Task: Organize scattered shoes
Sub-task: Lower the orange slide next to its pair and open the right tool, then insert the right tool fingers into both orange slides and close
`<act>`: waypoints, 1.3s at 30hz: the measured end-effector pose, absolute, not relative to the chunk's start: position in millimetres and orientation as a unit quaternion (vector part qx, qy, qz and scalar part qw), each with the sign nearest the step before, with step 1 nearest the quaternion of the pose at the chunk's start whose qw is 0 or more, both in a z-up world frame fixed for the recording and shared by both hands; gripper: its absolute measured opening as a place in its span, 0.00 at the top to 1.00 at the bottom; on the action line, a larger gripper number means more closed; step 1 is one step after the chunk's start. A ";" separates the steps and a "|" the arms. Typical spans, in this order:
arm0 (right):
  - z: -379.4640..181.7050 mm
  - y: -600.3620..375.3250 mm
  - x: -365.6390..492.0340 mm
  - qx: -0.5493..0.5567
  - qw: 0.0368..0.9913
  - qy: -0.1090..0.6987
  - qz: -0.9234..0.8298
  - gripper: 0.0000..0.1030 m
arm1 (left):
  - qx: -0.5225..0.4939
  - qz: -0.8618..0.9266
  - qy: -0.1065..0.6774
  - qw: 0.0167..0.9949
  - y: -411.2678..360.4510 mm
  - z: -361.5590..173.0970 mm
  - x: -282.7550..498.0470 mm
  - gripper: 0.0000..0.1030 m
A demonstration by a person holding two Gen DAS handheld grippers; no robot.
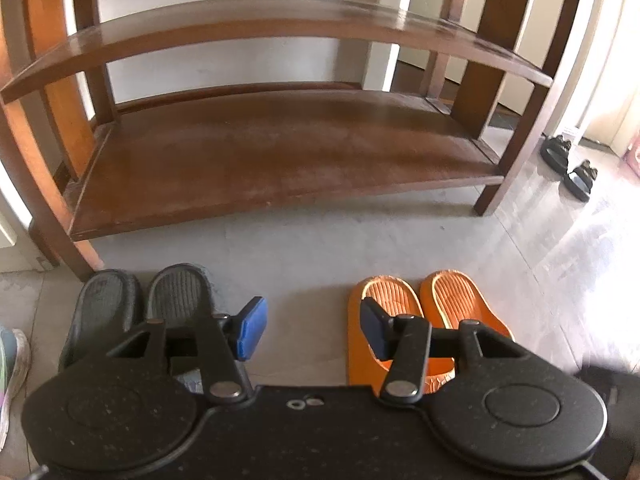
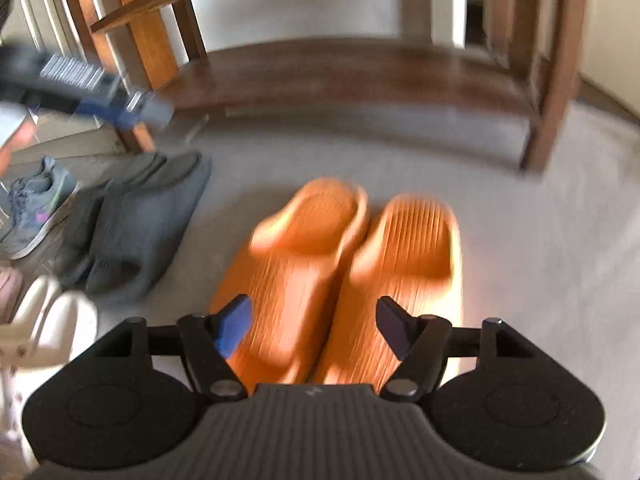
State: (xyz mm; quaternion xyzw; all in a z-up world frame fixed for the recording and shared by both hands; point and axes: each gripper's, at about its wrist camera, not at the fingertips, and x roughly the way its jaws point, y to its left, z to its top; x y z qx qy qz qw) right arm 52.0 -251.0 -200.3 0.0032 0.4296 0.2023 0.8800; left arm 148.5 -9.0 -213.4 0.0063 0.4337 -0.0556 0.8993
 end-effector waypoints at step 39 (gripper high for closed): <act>-267.2 -252.1 98.0 -0.015 0.916 0.364 0.167 0.00 | 0.025 0.094 0.389 0.916 -48.3 -349.8 112.6 0.44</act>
